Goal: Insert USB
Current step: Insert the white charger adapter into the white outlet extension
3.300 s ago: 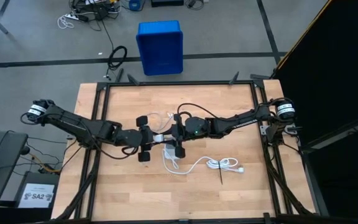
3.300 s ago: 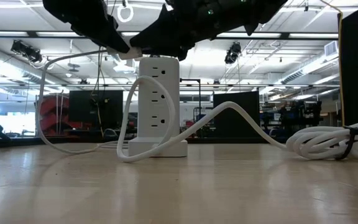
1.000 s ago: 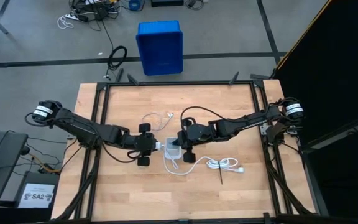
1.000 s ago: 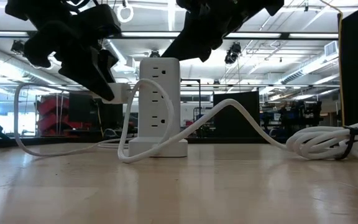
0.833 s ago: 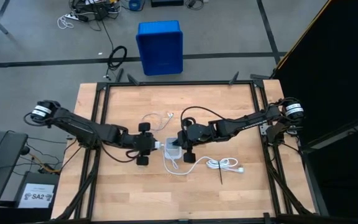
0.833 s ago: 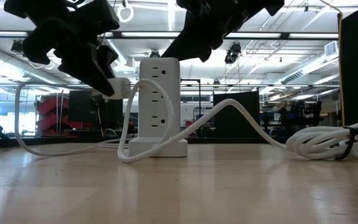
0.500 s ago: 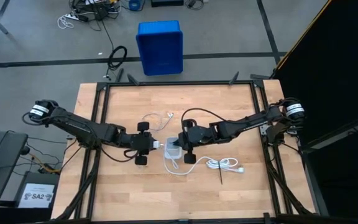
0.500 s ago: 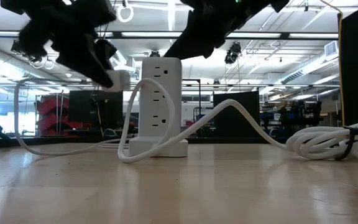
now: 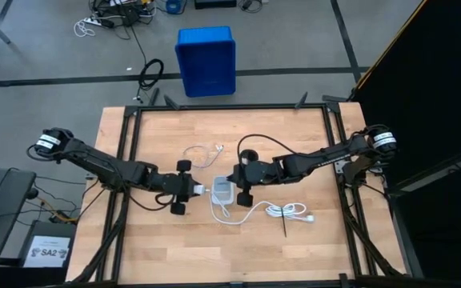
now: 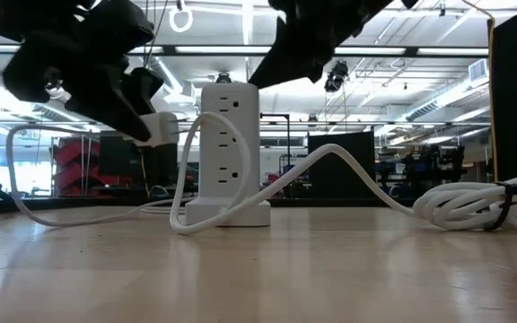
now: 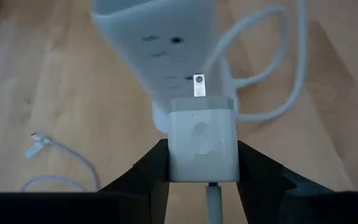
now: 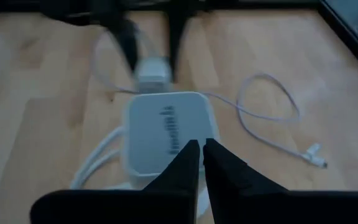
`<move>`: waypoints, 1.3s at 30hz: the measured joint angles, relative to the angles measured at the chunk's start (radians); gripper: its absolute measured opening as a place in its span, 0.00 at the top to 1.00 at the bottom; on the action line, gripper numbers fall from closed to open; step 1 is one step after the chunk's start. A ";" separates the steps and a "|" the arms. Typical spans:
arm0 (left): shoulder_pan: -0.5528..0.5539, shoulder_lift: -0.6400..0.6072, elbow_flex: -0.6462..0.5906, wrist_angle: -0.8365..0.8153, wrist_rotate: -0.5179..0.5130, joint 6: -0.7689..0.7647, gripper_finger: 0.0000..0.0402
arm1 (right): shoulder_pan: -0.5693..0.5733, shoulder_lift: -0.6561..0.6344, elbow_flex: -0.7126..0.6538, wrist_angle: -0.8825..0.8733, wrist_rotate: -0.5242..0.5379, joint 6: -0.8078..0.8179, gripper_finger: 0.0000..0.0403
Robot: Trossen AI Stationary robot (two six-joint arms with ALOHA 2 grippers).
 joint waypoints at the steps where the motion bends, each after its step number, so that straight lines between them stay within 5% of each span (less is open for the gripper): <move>1: 0.000 -0.003 0.000 -0.002 -0.001 0.013 0.68 | -0.002 0.000 0.000 -0.010 0.001 0.022 1.00; 16: 0.051 -0.122 0.002 -0.061 0.075 0.074 0.68 | -0.003 0.042 -0.023 0.070 -0.018 0.162 1.00; 31: 0.088 -0.096 0.005 0.022 0.146 0.085 0.68 | -0.008 0.045 -0.026 0.093 -0.059 0.130 1.00; 39: 0.107 0.019 0.061 -0.005 0.170 0.089 0.68 | -0.008 0.045 -0.026 0.096 -0.061 0.115 1.00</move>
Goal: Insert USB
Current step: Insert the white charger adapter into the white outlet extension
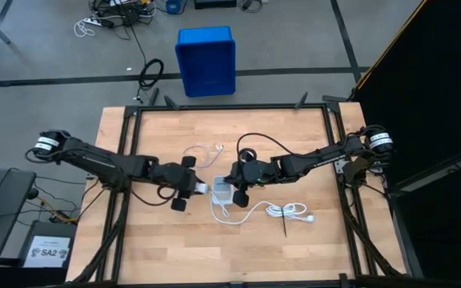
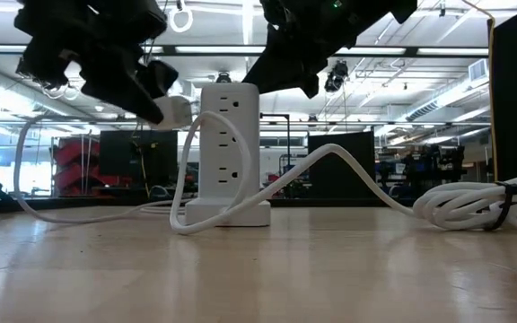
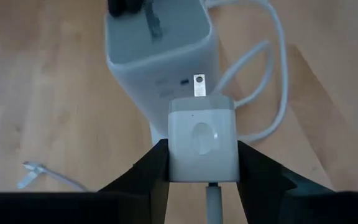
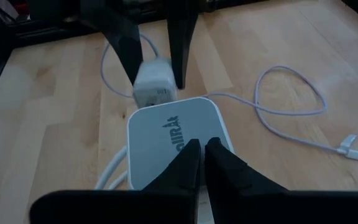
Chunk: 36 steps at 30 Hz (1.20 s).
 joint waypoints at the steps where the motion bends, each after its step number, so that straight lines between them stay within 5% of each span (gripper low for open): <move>1: 0.005 0.011 0.003 -0.005 0.003 0.000 0.68 | 0.000 0.000 0.000 0.000 -0.001 0.000 1.00; 36: 0.051 -0.011 0.015 0.000 0.026 -0.015 0.68 | 0.000 -0.005 -0.004 0.044 -0.015 -0.065 1.00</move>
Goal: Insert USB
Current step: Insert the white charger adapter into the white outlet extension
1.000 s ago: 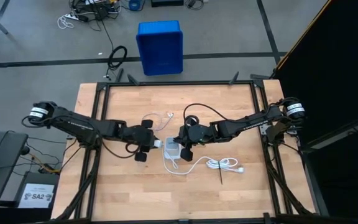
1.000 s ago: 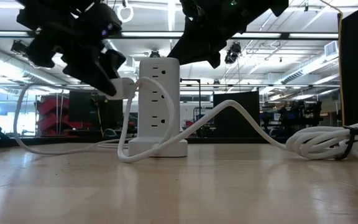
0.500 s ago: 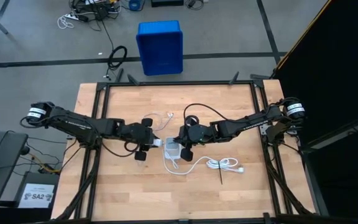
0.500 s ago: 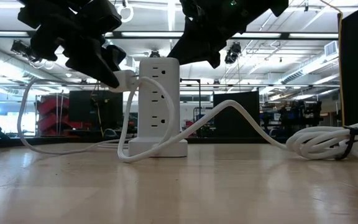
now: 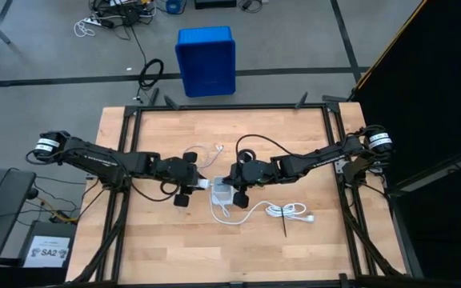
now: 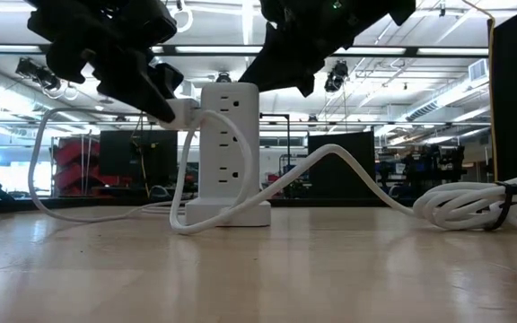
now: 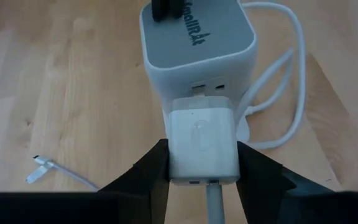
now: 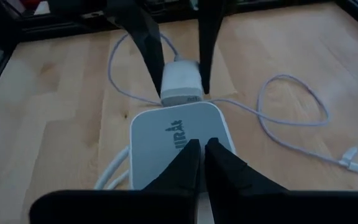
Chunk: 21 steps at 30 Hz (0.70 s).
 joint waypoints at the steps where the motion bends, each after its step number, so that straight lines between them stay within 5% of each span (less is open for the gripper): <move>1: 0.000 0.000 0.000 0.003 0.000 -0.002 0.68 | 0.000 -0.004 0.000 0.009 -0.005 -0.003 1.00; 13: -0.001 0.000 0.000 0.028 -0.004 -0.012 0.68 | 0.009 -0.059 0.002 -0.045 0.136 -0.025 0.92; 21: -0.001 -0.001 0.000 0.022 -0.004 -0.012 0.68 | 0.023 -0.075 0.002 -0.323 0.218 0.087 0.94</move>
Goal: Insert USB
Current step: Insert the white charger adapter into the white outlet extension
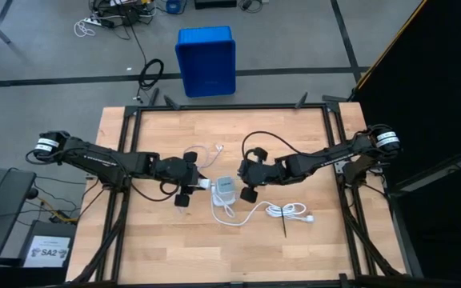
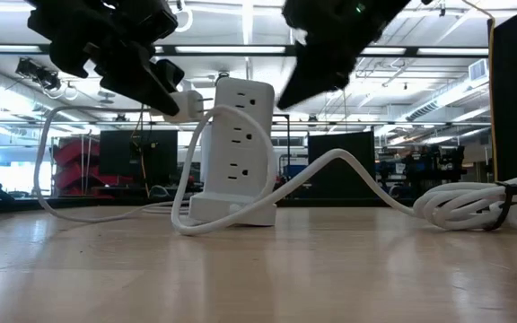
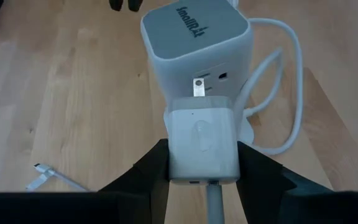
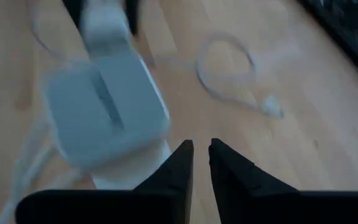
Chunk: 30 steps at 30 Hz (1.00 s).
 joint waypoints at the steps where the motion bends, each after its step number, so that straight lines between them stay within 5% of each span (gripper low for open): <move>1: 0.000 0.000 0.000 -0.001 0.000 -0.001 0.68 | 0.000 0.000 -0.001 -0.027 0.000 0.020 0.95; 13: 0.000 0.000 -0.001 -0.007 0.012 -0.023 0.68 | 0.000 -0.001 -0.093 0.228 -0.159 0.020 1.00; 30: -0.015 0.001 -0.001 -0.004 0.036 -0.044 0.68 | -0.003 -0.001 -0.114 0.300 -0.188 0.022 1.00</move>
